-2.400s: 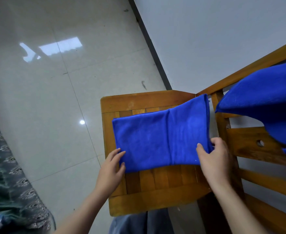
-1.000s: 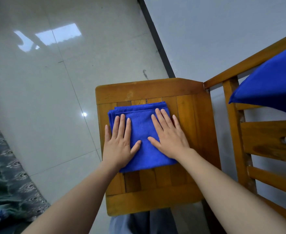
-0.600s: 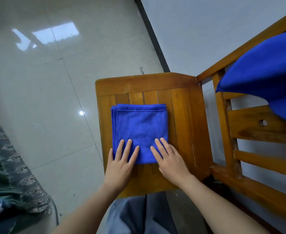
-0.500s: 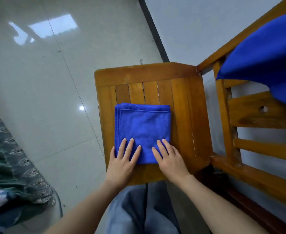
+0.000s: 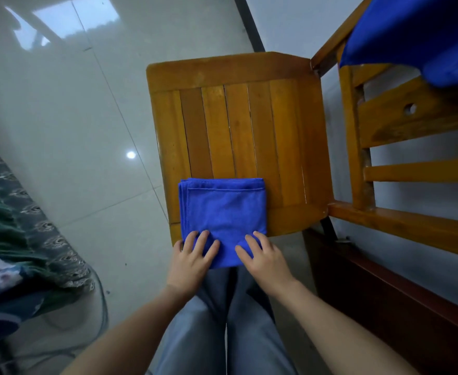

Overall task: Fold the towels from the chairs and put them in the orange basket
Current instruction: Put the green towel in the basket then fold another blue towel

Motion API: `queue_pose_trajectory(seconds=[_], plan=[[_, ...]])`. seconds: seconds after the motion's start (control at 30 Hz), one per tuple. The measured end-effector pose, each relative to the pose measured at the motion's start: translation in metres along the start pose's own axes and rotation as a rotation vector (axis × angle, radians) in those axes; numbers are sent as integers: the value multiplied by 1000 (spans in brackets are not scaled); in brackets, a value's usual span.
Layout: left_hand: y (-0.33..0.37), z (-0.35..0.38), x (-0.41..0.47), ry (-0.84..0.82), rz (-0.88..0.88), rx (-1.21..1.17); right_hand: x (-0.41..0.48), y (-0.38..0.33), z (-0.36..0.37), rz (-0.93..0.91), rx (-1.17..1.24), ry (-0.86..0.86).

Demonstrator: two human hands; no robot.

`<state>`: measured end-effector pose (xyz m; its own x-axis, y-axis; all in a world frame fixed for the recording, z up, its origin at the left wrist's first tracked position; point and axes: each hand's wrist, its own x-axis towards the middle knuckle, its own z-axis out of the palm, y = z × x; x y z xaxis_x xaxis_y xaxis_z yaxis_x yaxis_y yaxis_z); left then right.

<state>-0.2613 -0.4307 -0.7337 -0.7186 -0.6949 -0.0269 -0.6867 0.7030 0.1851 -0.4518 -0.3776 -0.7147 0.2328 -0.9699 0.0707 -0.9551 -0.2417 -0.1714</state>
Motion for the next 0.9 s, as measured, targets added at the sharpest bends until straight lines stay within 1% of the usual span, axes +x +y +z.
queue_pose_trajectory(seconds=[0.07, 0.2, 0.43, 0.5, 0.6, 0.67, 0.8, 0.9], plan=[[-2, -9, 5, -23, 6, -16, 5, 5, -9, -10, 6, -17], [-7, -50, 27, -40, -5, -38, 24, 18, -40, -47, 15, 20], [6, -159, 60, -19, -88, -62, 68, 32, -144, -91, -11, 71], [10, -196, 65, 37, -88, -39, 78, 33, -183, -114, -38, 103], [8, -231, 75, 179, -50, 38, 95, 37, -219, -184, -84, 159], [3, -267, 83, 272, -35, 87, 113, 39, -252, -230, -123, 217], [-12, -344, 112, 439, -22, 189, 155, 36, -317, -231, -167, 363], [-15, -399, 126, 492, 2, 235, 179, 34, -368, -268, -211, 453]])
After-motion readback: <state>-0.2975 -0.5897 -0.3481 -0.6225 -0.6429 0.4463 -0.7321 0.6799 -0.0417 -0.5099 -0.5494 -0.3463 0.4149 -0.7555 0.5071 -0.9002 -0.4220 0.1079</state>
